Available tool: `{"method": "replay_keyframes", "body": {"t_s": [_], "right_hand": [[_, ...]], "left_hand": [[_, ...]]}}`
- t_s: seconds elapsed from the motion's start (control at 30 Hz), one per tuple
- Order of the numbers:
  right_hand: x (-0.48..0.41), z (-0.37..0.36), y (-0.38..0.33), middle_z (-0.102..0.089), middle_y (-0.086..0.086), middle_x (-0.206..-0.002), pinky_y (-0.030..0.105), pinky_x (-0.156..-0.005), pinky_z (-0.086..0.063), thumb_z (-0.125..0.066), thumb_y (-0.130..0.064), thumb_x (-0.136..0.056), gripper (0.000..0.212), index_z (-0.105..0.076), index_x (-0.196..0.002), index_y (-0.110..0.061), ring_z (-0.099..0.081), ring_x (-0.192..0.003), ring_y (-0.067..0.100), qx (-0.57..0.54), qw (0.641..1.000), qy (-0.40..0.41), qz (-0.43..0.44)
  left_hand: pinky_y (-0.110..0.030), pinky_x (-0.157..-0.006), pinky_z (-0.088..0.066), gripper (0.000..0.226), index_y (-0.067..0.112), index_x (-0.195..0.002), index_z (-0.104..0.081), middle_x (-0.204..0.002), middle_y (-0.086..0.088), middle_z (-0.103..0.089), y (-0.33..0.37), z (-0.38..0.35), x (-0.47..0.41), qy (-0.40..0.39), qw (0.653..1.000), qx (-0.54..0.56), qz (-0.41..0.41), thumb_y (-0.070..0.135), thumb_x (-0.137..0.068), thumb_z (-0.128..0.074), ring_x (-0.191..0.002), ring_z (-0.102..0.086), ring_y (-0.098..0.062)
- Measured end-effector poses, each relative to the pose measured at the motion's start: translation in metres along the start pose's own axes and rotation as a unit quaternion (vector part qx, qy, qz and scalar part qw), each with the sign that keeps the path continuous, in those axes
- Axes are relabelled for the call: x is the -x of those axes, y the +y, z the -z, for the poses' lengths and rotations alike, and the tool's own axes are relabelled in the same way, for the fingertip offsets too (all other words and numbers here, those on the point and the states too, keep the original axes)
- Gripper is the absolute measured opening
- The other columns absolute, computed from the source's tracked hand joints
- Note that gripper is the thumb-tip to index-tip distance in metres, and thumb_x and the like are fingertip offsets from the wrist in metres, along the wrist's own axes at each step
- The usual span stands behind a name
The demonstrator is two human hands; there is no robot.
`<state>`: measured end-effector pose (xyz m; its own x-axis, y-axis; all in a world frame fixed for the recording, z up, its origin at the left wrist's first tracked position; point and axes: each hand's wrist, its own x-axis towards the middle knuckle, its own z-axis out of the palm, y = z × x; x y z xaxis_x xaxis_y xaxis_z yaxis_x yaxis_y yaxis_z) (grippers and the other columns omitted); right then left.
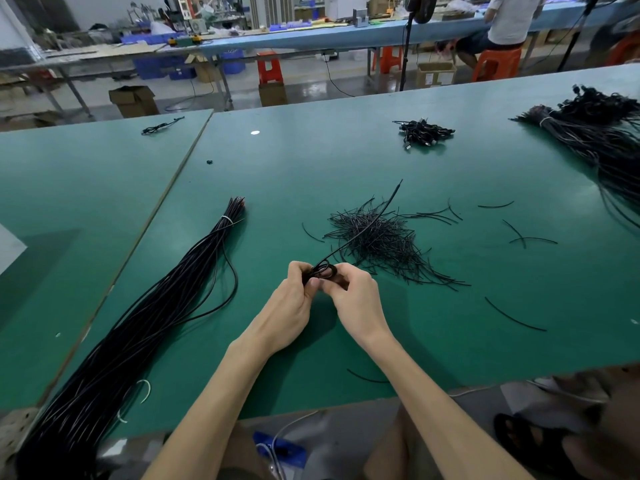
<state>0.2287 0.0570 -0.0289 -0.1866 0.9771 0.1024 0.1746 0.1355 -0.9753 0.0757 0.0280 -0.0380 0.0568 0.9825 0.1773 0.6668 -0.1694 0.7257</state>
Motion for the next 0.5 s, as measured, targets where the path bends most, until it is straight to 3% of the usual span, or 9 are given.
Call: {"method": "replay_keyframes", "body": {"t_s": [0.1, 0.17, 0.27, 0.33, 0.43, 0.5], "right_hand": [[0.0006, 0.0004, 0.0002, -0.076, -0.011, -0.084, 0.010, -0.074, -0.048, -0.077, -0.022, -0.091, 0.002, -0.076, -0.092, -0.020, -0.068, -0.083, 0.000, -0.008, 1.000, 0.001, -0.004], [0.0008, 0.0012, 0.0009, -0.076, -0.010, -0.085, 0.010, -0.074, -0.048, -0.074, -0.018, -0.094, 0.003, -0.077, -0.096, -0.019, -0.069, -0.084, 0.001, -0.001, 1.000, -0.004, -0.006], [0.0017, 0.0022, 0.0008, -0.078, -0.009, -0.086, 0.022, -0.077, -0.055, -0.071, -0.015, -0.096, 0.008, -0.078, -0.097, -0.019, -0.072, -0.087, 0.010, -0.001, 1.000, -0.014, -0.008], [0.0018, 0.0031, 0.0005, -0.078, -0.009, -0.086, 0.026, -0.082, -0.057, -0.070, -0.015, -0.096, 0.008, -0.078, -0.096, -0.019, -0.073, -0.087, 0.011, -0.011, 1.000, -0.014, -0.009], [0.0012, 0.0044, 0.0009, -0.078, -0.008, -0.086, 0.028, -0.085, -0.058, -0.071, -0.017, -0.096, 0.006, -0.077, -0.096, -0.019, -0.073, -0.087, 0.007, -0.021, 1.000, -0.008, -0.009], [0.0005, 0.0045, 0.0017, -0.078, -0.006, -0.087, 0.033, -0.087, -0.059, -0.071, -0.018, -0.096, 0.006, -0.077, -0.096, -0.019, -0.074, -0.088, 0.011, -0.023, 1.000, -0.005, -0.008]], "left_hand": [[-0.034, -0.070, -0.047, 0.009, 0.038, -0.117, -0.027, -0.101, -0.002, -0.061, -0.0001, -0.0007, 0.0001, 0.012, 1.000, 0.022, -0.011, 0.034, -0.110, -0.031, -0.078, -0.059, -0.016], [-0.037, -0.069, -0.047, 0.011, 0.040, -0.116, -0.027, -0.097, -0.002, -0.061, -0.0006, -0.0015, 0.0006, 0.017, 1.000, -0.012, -0.010, 0.031, -0.111, -0.032, -0.077, -0.058, -0.019], [-0.030, -0.069, -0.041, 0.011, 0.039, -0.117, -0.032, -0.092, 0.012, -0.058, -0.0021, -0.0033, 0.0023, 0.049, 0.997, -0.060, -0.019, 0.029, -0.111, -0.034, -0.085, -0.055, -0.013], [-0.022, -0.074, -0.038, 0.015, 0.037, -0.121, -0.037, -0.100, 0.020, -0.056, -0.0006, -0.0029, 0.0030, 0.075, 0.994, -0.077, -0.034, 0.027, -0.110, -0.038, -0.092, -0.053, -0.010], [-0.020, -0.083, -0.041, 0.024, 0.029, -0.130, -0.042, -0.117, 0.010, -0.055, 0.0033, -0.0016, 0.0043, 0.092, 0.987, -0.098, -0.091, 0.019, -0.109, -0.044, -0.099, -0.053, -0.009], [-0.029, -0.084, -0.048, 0.031, 0.019, -0.139, -0.044, -0.121, 0.005, -0.051, 0.0058, -0.0006, 0.0050, 0.082, 0.984, -0.106, -0.115, 0.016, -0.108, -0.047, -0.098, -0.056, -0.013]]}}
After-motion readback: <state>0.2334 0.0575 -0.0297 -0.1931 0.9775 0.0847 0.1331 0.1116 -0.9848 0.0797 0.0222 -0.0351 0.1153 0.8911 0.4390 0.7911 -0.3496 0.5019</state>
